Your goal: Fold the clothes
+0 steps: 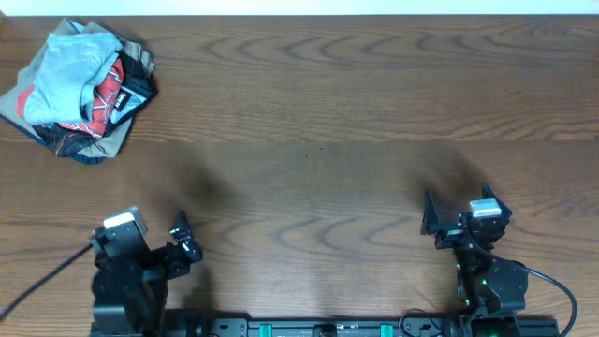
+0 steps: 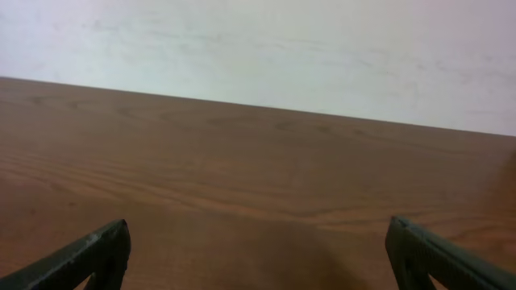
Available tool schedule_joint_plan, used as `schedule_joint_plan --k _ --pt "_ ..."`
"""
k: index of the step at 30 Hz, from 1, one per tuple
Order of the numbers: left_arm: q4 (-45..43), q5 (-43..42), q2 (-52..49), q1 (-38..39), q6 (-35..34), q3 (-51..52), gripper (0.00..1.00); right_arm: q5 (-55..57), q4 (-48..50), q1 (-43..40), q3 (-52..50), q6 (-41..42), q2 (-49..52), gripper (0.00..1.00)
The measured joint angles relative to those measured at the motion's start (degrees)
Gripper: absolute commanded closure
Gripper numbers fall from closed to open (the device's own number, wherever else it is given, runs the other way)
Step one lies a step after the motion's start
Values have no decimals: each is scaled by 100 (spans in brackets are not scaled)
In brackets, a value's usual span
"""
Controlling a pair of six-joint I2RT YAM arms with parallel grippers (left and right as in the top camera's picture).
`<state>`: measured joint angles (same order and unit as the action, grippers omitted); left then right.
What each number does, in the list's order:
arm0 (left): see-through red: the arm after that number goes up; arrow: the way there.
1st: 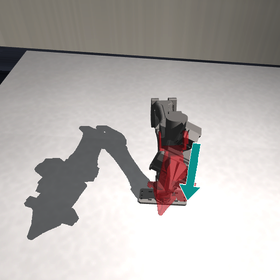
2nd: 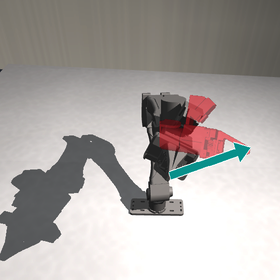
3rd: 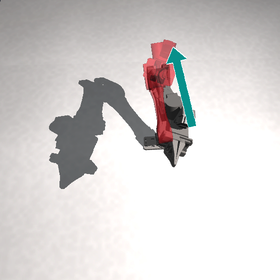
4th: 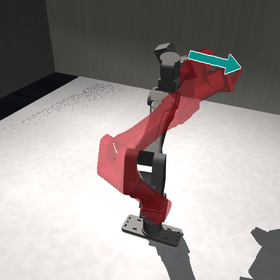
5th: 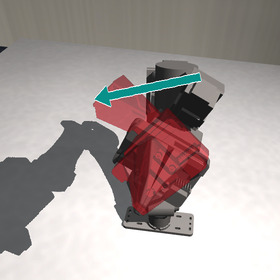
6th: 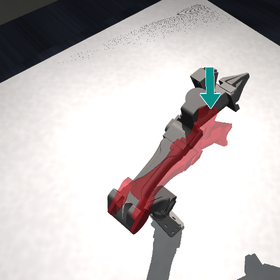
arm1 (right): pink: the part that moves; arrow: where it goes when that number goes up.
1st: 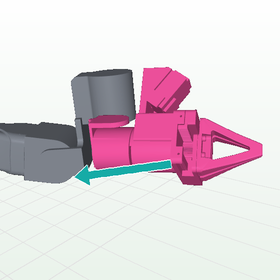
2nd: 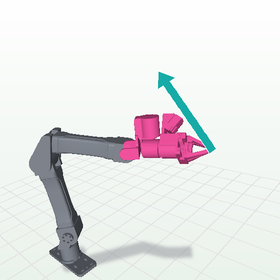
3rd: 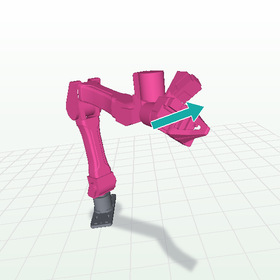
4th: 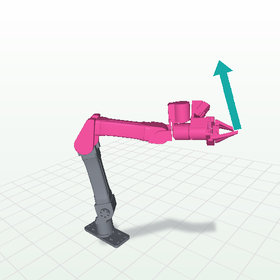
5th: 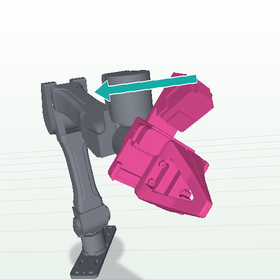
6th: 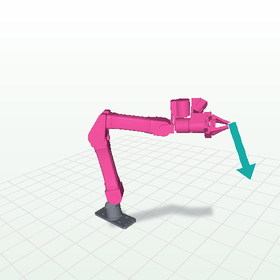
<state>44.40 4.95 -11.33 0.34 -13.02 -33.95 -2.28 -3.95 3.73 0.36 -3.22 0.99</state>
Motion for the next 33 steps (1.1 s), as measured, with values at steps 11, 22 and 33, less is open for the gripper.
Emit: schedule_joint_plan --k 11,22,33 --pt "-3346 282 1064 -61 0 2516 2 22 4 0 0 0 0 1" --pt "-4168 229 1073 -66 70 3180 2 39 2 0 2 -2 -2 1" --pt "-4168 229 1075 -66 92 3180 2 39 2 0 2 -2 -2 1"
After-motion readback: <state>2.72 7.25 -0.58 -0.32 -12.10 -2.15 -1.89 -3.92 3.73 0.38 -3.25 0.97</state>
